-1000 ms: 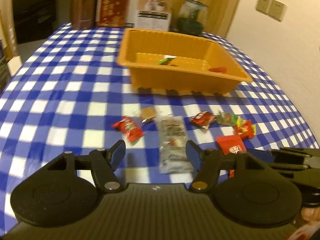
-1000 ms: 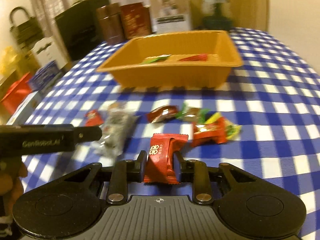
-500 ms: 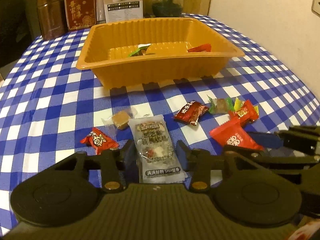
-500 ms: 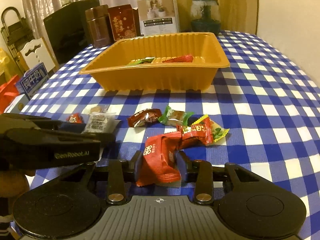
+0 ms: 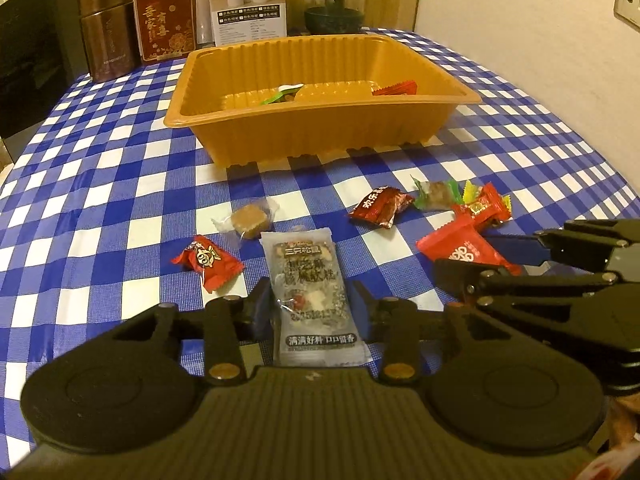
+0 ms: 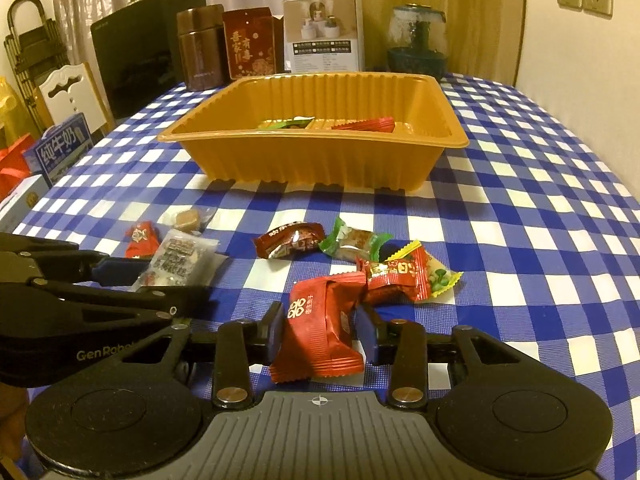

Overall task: Organize snacks
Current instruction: 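Carry the clear packet with the left tool while the right tool carries the red wrapper over the tray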

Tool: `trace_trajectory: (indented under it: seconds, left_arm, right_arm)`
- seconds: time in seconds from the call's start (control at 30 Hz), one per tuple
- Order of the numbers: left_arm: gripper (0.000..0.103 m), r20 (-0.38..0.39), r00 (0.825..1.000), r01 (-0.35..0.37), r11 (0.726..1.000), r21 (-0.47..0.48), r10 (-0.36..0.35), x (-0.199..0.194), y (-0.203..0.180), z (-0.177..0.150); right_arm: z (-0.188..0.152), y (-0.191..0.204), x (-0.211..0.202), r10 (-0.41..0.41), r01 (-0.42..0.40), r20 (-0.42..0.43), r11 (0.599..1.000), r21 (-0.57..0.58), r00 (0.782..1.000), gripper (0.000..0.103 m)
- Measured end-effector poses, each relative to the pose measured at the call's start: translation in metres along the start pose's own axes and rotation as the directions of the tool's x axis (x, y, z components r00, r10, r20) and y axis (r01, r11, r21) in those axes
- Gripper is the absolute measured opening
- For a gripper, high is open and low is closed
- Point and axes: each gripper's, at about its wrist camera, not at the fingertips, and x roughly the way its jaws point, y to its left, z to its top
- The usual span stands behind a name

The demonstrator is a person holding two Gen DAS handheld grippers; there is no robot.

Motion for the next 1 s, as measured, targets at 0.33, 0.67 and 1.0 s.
trace_trajectory:
  seconds: [0.33, 0.67, 1.0]
  left_arm:
    - [0.039, 0.012, 0.999, -0.030, 0.999, 0.043, 0.030, 0.002, -0.006, -0.001]
    - [0.036, 0.032, 0.999, -0.039, 0.999, 0.026, 0.038, -0.005, -0.006, -0.003]
    - [0.036, 0.068, 0.997, -0.036, 0.999, -0.007, 0.036, -0.026, -0.001, 0.001]
  right_arm:
    - [0.000, -0.001, 0.001, -0.002, 0.002, -0.002, 1.000, 0.005, 1.000, 0.033]
    - [0.002, -0.003, -0.004, 0.029, -0.029, 0.002, 0.998, 0.063, 1.000, 0.028]
    - [0.007, -0.002, -0.023, 0.038, -0.042, 0.053, 0.997, 0.060, 0.998, 0.027]
